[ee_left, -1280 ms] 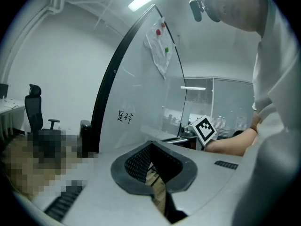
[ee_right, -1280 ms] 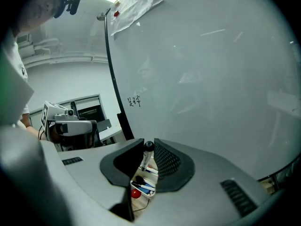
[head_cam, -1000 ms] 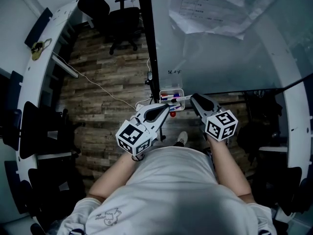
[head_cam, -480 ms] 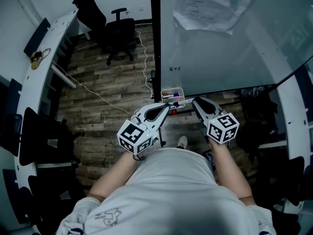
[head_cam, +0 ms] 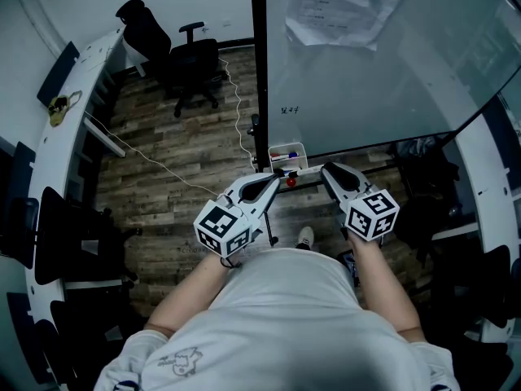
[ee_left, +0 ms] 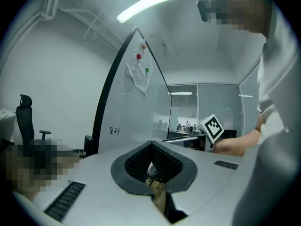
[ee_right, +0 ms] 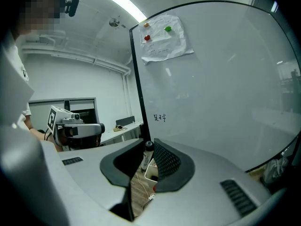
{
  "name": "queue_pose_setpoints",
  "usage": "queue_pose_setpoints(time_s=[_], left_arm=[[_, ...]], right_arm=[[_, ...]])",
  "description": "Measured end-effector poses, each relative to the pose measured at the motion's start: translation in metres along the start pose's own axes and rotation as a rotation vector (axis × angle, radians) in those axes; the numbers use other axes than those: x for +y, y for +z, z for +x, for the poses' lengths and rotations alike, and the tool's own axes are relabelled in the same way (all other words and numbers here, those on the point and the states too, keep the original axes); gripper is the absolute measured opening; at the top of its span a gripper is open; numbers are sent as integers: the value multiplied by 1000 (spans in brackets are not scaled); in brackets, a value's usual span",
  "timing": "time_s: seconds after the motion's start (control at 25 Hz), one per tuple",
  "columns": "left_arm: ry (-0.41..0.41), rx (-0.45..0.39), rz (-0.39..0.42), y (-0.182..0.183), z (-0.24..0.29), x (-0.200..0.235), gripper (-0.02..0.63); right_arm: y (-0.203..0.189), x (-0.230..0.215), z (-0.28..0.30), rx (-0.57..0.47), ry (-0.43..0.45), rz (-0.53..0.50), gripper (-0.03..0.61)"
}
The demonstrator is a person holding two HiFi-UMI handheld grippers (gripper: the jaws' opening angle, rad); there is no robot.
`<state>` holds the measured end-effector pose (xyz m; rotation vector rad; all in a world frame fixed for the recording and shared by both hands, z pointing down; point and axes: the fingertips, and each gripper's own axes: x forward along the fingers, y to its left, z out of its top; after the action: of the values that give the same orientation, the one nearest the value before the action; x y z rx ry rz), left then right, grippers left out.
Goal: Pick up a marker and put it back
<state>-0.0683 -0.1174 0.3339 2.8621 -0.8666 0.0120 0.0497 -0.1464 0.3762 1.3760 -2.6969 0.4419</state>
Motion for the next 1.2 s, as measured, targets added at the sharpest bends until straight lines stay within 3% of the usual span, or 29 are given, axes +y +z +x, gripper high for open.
queue_pose_setpoints(time_s=[0.2, 0.52, 1.2], left_arm=[[28, -16, -3, 2, -13, 1, 5], [119, -9, -13, -5, -10, 15, 5], [341, -26, -76, -13, 57, 43, 5]], right_arm=[[-1, 8, -7, -4, 3, 16, 74], [0, -17, 5, 23, 47, 17, 74], [6, -70, 49, 130, 282, -75, 74]])
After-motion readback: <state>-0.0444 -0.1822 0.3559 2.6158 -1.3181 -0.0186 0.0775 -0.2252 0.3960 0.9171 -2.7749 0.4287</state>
